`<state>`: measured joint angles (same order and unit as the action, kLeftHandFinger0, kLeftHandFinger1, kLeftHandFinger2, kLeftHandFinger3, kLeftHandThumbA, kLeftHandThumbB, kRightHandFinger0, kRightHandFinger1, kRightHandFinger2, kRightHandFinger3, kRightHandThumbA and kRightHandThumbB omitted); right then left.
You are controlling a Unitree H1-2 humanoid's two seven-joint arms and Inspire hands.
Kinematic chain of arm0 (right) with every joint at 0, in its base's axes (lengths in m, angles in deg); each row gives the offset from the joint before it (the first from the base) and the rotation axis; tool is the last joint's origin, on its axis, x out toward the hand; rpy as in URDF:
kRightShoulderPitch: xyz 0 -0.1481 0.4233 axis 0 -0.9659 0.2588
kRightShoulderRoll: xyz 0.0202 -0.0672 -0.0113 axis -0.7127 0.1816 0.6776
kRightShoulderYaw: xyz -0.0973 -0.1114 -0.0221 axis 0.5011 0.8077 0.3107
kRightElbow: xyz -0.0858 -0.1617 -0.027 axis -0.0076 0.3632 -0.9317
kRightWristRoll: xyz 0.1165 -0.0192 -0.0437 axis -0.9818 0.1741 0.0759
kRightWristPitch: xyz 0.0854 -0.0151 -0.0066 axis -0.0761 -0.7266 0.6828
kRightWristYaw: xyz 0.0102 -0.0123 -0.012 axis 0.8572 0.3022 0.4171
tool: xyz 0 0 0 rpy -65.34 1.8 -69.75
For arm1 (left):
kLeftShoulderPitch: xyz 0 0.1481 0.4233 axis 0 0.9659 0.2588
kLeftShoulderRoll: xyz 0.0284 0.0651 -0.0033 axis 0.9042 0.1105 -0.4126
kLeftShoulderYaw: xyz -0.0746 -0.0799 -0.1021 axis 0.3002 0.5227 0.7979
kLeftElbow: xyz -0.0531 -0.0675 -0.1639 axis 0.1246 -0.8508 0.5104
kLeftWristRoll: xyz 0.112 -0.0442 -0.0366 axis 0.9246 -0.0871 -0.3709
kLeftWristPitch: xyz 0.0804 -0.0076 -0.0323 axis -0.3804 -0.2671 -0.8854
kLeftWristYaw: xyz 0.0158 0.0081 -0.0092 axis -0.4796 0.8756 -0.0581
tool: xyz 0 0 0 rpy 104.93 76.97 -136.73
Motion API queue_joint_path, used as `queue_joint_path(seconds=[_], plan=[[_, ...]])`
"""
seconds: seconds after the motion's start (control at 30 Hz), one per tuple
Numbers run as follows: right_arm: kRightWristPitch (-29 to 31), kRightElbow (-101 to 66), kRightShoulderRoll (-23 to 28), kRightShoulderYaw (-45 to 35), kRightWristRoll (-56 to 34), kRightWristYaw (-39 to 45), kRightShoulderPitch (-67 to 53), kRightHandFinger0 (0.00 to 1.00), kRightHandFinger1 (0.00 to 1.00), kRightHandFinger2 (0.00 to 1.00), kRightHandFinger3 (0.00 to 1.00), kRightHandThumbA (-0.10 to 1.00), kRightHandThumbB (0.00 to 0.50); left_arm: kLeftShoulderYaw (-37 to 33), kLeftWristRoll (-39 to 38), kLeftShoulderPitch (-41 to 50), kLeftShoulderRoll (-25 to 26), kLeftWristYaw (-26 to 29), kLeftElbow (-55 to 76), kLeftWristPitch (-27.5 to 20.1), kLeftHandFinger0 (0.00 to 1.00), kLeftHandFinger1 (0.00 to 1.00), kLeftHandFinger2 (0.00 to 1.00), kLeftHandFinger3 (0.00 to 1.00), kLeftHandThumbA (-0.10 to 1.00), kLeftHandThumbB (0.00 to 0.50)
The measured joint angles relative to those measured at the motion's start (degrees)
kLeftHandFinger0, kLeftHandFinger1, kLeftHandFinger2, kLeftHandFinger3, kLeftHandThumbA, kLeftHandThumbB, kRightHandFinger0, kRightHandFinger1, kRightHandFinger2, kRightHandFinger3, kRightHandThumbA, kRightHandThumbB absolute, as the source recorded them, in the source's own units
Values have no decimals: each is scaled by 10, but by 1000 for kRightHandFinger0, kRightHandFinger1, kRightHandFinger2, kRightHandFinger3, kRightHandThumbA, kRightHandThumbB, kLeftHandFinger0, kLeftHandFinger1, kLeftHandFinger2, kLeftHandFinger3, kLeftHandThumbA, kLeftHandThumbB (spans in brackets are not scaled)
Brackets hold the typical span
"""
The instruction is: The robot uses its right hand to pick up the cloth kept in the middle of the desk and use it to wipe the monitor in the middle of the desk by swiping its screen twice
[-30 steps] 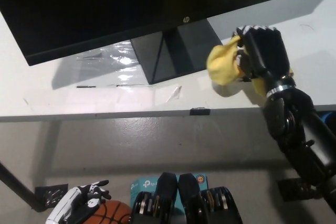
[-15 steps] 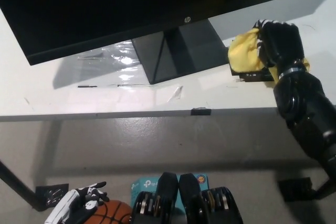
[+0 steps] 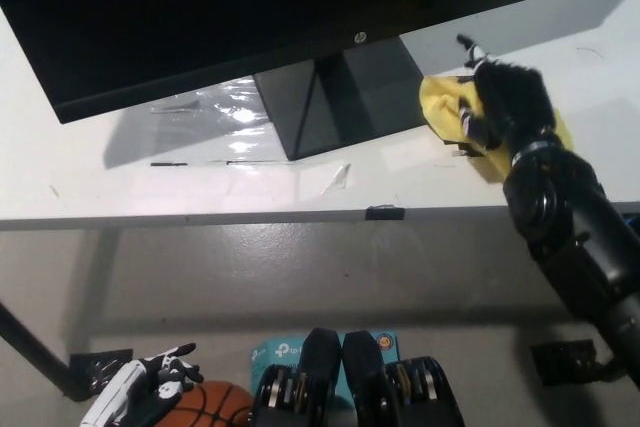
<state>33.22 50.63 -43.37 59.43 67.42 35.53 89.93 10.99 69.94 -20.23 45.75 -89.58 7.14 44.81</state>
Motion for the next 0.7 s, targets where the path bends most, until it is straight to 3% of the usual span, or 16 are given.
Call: queue_joint_path(seconds=[0.03, 0.13, 0.17, 0.4, 0.53, 0.7], plan=[[-7, -15, 0, 0, 0, 13, -7, 1000, 1000, 1000, 1000, 734, 370, 0, 0, 0, 0, 0, 0, 0, 852, 857, 931, 1000, 285, 60], [-23, -43, -1, 0, 2, 46, -25, 1000, 1000, 1000, 1000, 769, 363, 0, 0, 0, 0, 0, 0, 0, 858, 850, 923, 1000, 309, 74], [-30, -56, -1, -1, 4, 61, -31, 1000, 1000, 1000, 1000, 781, 401, 0, 0, 0, 0, 0, 0, 1, 856, 849, 921, 1000, 301, 69], [-71, -116, -2, -45, 25, 145, -49, 1000, 1000, 1000, 1000, 851, 459, 3, 0, -2, 0, 0, 0, 0, 813, 840, 909, 1000, 264, 63], [-85, -137, -2, -68, 46, 181, -52, 1000, 1000, 1000, 1000, 882, 453, 5, 0, -3, 0, 0, 0, 0, 816, 845, 920, 1000, 284, 60], [-95, -228, 4, -75, 61, 219, -94, 1000, 1000, 1000, 1000, 825, 418, 5, 1, -4, 1, 0, 0, 0, 845, 855, 917, 1000, 294, 66]])
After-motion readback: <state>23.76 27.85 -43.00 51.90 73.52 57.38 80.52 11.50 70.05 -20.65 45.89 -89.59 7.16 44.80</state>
